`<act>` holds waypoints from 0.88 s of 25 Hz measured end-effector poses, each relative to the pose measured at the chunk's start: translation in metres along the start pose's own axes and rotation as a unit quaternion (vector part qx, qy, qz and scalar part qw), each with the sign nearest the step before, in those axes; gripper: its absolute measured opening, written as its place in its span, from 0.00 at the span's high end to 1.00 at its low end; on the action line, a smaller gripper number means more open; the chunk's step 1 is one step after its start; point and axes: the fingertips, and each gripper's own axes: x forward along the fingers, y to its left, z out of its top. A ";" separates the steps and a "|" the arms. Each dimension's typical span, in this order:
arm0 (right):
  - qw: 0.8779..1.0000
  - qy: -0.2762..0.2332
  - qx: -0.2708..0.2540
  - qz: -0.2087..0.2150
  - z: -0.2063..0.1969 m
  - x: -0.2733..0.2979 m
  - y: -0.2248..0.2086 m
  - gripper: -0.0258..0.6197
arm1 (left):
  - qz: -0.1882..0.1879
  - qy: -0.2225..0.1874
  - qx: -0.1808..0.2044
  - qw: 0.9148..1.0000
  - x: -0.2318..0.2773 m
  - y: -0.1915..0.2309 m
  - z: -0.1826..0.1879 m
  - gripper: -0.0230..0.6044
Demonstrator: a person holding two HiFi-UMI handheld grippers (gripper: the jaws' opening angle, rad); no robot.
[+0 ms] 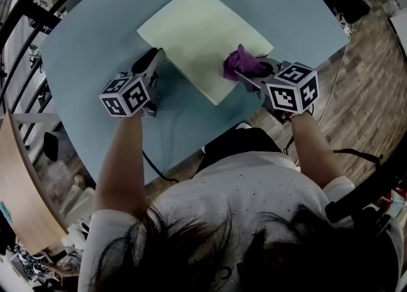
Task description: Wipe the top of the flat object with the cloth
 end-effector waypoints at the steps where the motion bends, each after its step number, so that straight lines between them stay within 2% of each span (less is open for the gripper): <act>1: 1.000 -0.003 0.004 -0.012 0.001 -0.004 -0.008 0.83 | 0.000 0.001 -0.001 1.000 -0.001 -0.001 0.000 0.78; 5: 0.998 -0.014 0.025 -0.058 0.001 -0.022 -0.041 0.83 | -0.002 0.009 -0.006 1.000 -0.004 -0.005 -0.003 0.78; 13: 0.989 -0.052 0.093 -0.100 0.000 -0.056 -0.101 0.83 | 0.000 0.008 -0.005 1.000 -0.002 -0.013 -0.004 0.78; 16: 0.983 -0.075 0.135 -0.098 -0.002 -0.066 -0.115 0.83 | 0.018 -0.002 0.020 1.000 -0.008 -0.019 -0.007 0.80; 17: 0.981 -0.082 0.150 -0.096 -0.005 -0.069 -0.118 0.83 | 0.027 0.004 0.035 0.999 -0.012 -0.023 -0.013 0.91; 18: 0.978 -0.089 0.164 -0.093 -0.006 -0.072 -0.121 0.83 | 0.032 0.015 0.052 0.998 -0.017 -0.028 -0.020 0.97; 19: 0.976 -0.097 0.177 -0.087 -0.007 -0.074 -0.123 0.82 | 0.031 0.027 0.063 0.997 -0.021 -0.036 -0.027 0.97; 20: 0.973 -0.107 0.188 -0.077 -0.007 -0.075 -0.124 0.82 | 0.027 0.038 0.066 0.997 -0.026 -0.043 -0.034 0.97; 22: 0.968 -0.124 0.211 -0.051 -0.007 -0.075 -0.124 0.82 | 0.020 0.053 0.039 0.998 -0.040 -0.055 -0.050 0.97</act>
